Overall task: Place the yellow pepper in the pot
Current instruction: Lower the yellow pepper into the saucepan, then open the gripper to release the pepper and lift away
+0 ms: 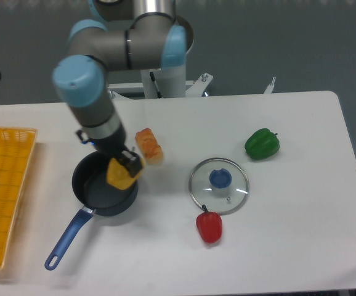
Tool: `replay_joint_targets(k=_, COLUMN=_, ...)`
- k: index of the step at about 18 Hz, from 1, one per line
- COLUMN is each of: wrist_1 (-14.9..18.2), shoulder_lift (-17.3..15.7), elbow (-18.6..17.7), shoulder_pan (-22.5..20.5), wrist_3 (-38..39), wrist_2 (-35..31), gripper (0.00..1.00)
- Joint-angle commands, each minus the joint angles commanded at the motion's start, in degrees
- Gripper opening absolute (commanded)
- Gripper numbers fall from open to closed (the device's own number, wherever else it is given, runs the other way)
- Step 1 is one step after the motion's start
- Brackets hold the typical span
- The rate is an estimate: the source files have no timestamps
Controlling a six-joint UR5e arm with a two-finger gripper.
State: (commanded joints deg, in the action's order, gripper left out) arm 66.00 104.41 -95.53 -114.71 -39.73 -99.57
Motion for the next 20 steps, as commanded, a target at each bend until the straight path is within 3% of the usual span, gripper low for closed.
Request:
replay_joint_targets(k=2, wrist_1=-0.26, shoulder_lift=0.09, elbow=-1.75, shoulder_pan=1.42, wrist_3=0.27, wrist_2=-1.14, gripper=0.44)
replay_joint_targets(k=13, wrist_1=-0.35, shoulder_lift=6.32, elbow=-2.55, shoulder_pan=3.97, wrist_3=2.29, wrist_2=-4.75, gripper=0.47)
replay_joint_targets(k=15, wrist_1=-0.35, shoulder_lift=6.50, elbow=-2.55, shoulder_pan=3.97, wrist_3=2.21, wrist_2=-4.75, gripper=0.57)
replay_joint_targets(k=17, wrist_1=-0.35, shoulder_lift=6.50, elbow=-2.55, shoulder_pan=3.97, wrist_3=2.03, wrist_2=-4.84, gripper=0.81)
replay_joint_targets(k=20, wrist_1=-0.35, shoulder_lift=6.33, elbow=-2.38, shoulder_pan=3.88, wrist_3=1.85, wrist_2=-4.84, gripper=0.98)
